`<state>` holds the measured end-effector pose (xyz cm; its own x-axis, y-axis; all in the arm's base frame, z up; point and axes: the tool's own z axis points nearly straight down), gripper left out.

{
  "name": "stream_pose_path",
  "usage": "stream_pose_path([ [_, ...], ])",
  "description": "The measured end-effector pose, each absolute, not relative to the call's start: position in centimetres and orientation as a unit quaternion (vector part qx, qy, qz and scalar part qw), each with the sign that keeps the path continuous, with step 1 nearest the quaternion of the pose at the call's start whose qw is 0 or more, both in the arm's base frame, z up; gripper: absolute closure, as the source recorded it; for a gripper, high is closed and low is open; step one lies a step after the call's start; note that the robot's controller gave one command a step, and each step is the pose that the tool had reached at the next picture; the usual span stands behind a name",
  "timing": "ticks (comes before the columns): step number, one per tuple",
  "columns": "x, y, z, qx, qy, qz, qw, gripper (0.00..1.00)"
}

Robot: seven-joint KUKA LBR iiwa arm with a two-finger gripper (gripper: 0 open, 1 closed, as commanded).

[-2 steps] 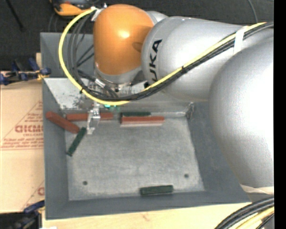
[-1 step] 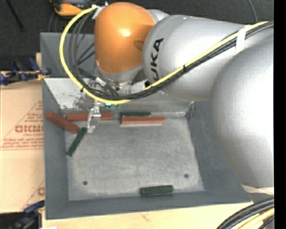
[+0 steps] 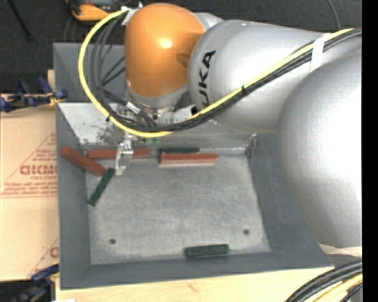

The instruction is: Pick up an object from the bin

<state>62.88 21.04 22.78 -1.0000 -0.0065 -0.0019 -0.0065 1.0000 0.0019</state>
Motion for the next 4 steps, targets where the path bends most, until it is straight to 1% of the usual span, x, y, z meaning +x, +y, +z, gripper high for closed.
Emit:
stream_pose_path([
  [1,64.6,22.7,21.0,-0.106,0.994,0.000,0.003,0.00],
  [2,64.6,23.3,14.6,-0.119,0.993,0.002,0.005,0.00],
  [3,64.3,23.4,11.1,-0.241,0.970,0.000,0.001,0.00],
  [4,63.7,21.4,8.1,-0.309,0.951,0.000,0.003,1.00],
])
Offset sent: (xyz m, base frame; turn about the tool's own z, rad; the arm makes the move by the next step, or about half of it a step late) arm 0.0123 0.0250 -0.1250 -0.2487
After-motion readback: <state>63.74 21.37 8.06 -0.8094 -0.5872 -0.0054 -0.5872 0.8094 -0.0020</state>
